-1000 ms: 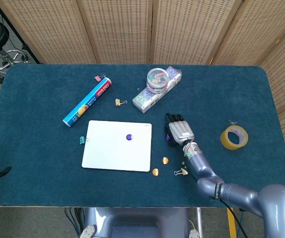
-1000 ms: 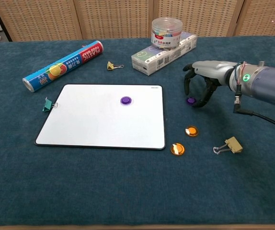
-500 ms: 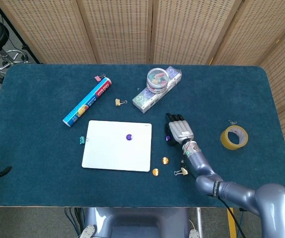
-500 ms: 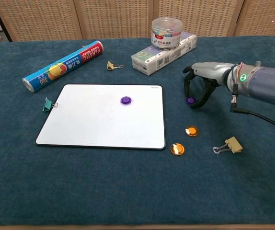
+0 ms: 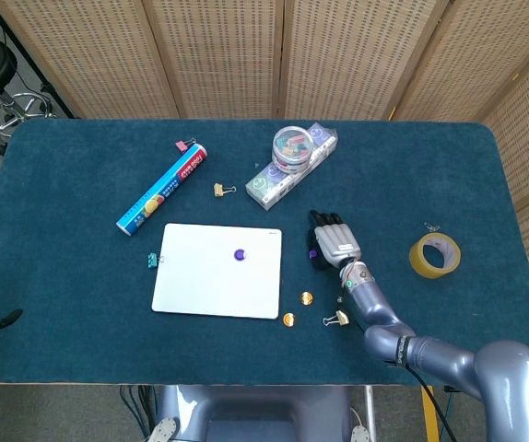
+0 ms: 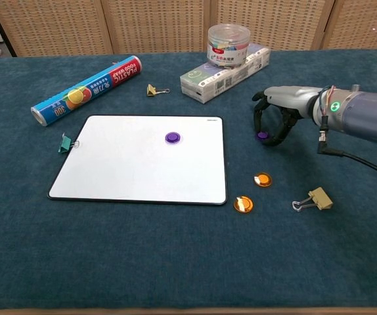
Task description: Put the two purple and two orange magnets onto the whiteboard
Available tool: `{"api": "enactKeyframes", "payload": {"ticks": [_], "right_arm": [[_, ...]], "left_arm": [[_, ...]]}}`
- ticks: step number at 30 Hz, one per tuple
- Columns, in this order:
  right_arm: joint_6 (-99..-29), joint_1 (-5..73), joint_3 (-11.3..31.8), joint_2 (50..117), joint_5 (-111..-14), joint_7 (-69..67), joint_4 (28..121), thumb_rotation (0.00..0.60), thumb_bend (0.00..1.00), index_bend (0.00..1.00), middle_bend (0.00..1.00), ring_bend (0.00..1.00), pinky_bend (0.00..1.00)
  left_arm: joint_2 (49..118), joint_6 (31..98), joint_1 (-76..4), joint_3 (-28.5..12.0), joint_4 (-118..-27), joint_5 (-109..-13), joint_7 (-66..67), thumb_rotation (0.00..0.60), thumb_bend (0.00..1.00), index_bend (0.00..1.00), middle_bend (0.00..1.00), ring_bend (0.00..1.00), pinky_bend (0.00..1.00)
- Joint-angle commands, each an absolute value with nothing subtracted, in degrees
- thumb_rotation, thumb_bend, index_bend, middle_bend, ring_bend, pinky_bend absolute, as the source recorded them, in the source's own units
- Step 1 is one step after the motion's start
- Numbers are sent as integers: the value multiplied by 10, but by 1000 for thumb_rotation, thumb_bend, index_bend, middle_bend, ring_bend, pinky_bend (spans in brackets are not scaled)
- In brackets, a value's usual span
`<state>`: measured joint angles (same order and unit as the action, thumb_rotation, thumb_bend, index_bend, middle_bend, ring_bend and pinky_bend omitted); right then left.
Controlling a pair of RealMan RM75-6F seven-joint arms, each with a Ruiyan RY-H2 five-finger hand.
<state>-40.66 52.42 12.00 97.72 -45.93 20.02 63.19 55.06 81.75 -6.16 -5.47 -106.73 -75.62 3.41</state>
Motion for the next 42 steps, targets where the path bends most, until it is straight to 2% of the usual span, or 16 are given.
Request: {"api": "enactKeyframes", "payload": {"ticks": [1, 7, 11, 20, 31, 42], "right_arm": [[-408, 524, 120, 977, -461, 199, 634, 600, 391, 505, 0, 0, 0], [-413, 524, 123, 974, -467, 197, 643, 600, 395, 516, 0, 0, 0], [-421, 527, 128, 975, -474, 195, 656, 600, 445, 519, 0, 0, 0], [-432, 569, 155, 1003, -457, 228, 685, 600, 459, 519, 0, 0, 0], [-421, 620, 162, 1060, -398, 280, 636, 600, 462, 520, 0, 0, 0], [-421, 630, 164, 1069, -378, 289, 618, 600, 466, 521, 0, 0, 0]], "left_arm": [[551, 818, -62, -55, -1067, -757, 34, 600, 68, 0, 0, 0, 0], [551, 817, -62, -54, -1068, -757, 34, 600, 68, 0, 0, 0, 0], [550, 817, -62, -54, -1068, -757, 34, 600, 68, 0, 0, 0, 0], [547, 818, -60, -52, -1068, -763, 27, 600, 68, 0, 0, 0, 0], [538, 818, -58, -53, -1066, -765, 5, 600, 68, 0, 0, 0, 0], [532, 817, -57, -54, -1066, -766, -6, 600, 68, 0, 0, 0, 0]]}}
